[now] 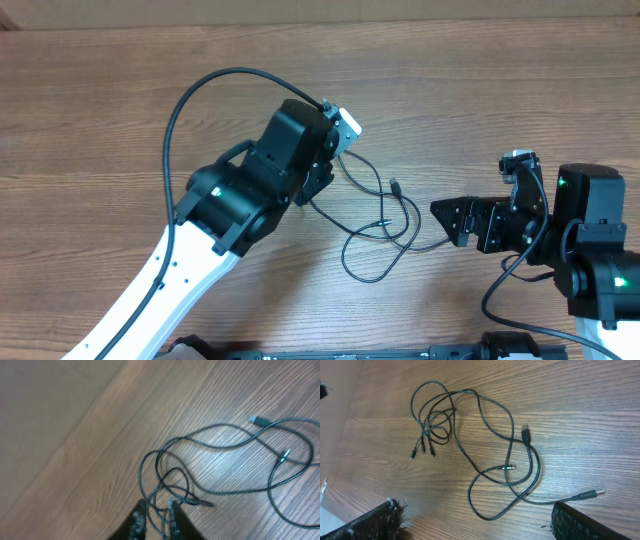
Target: Untangle cables
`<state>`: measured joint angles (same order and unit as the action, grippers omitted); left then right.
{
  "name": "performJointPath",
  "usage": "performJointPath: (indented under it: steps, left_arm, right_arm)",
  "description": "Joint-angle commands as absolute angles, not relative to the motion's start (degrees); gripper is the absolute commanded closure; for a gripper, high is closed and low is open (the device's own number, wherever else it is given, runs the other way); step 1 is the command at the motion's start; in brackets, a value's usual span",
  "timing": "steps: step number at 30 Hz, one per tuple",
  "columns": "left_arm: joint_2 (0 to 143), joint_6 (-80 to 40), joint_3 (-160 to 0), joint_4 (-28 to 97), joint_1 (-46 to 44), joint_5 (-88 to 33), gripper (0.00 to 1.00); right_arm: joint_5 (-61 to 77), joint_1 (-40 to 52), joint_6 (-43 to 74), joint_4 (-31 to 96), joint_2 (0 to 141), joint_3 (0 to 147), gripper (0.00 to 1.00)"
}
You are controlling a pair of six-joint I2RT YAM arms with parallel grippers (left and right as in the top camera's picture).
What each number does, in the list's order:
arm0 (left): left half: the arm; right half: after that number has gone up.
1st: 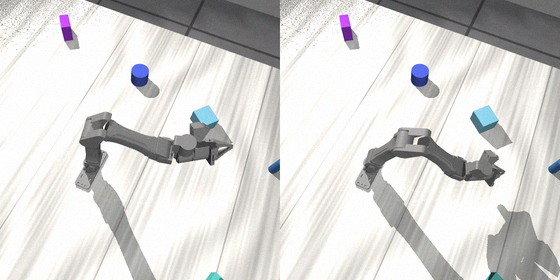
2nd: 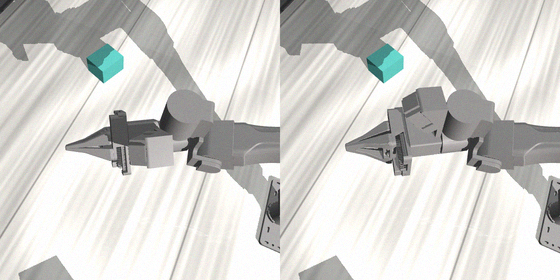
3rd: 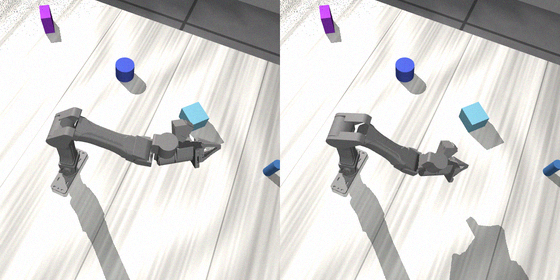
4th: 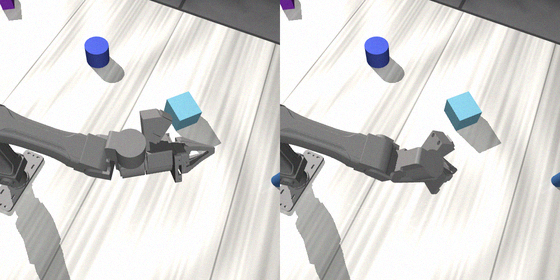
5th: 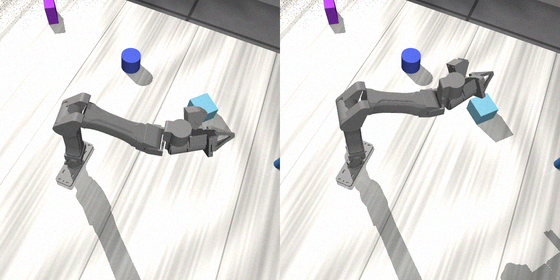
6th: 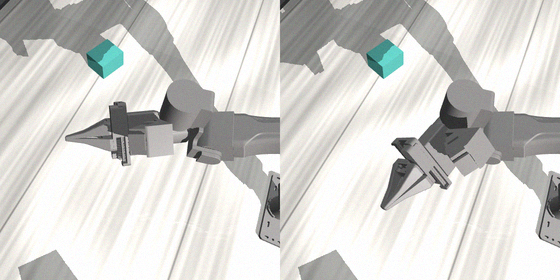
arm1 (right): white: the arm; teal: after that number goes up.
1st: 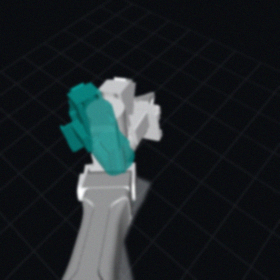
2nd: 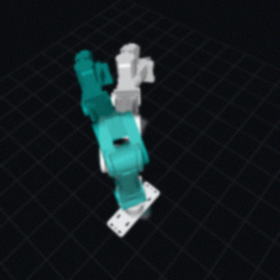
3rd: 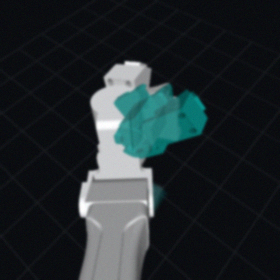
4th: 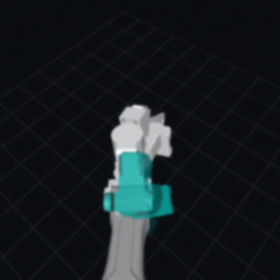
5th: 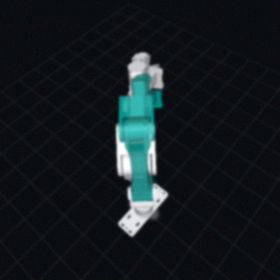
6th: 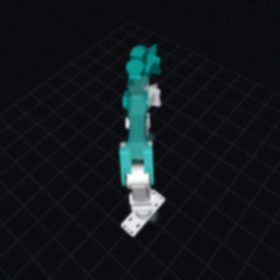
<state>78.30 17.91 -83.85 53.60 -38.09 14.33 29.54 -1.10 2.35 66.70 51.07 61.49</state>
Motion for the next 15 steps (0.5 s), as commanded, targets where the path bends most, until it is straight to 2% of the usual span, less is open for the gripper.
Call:
performJointPath:
  steps: [1, 10, 12, 13, 14, 15]
  left_arm:
    - [79.53, 14.81, -84.9, 54.26, -37.78, 16.86, 0.71]
    - [80.36, 7.31, -84.86, 58.72, -37.8, 13.34, 0.57]
    - [80.36, 4.95, -84.84, 59.48, -37.8, 12.99, 0.5]
    - [80.36, 3.53, -84.84, 59.88, -37.78, 12.8, 0.2]
    - [80.36, 2.61, -84.84, 60.23, -37.78, 12.21, 0.0]
    - [80.38, 0.86, -84.84, 60.99, -37.78, 10.5, 0.0]
  right_arm:
    - [29.02, -1.17, 2.07, 66.37, 50.85, 61.12, 0.06]
    - [29.02, -1.19, 2.07, 66.43, 50.85, 61.12, 0.06]
    - [28.99, -1.17, 2.07, 66.43, 50.94, 61.12, 0.03]
    - [28.99, -1.17, 2.07, 66.52, 51.05, 61.12, 0.02]
    - [28.99, -1.17, 2.04, 66.61, 51.13, 61.12, 0.02]
    - [28.99, -1.17, 2.04, 66.94, 51.46, 61.12, 0.01]
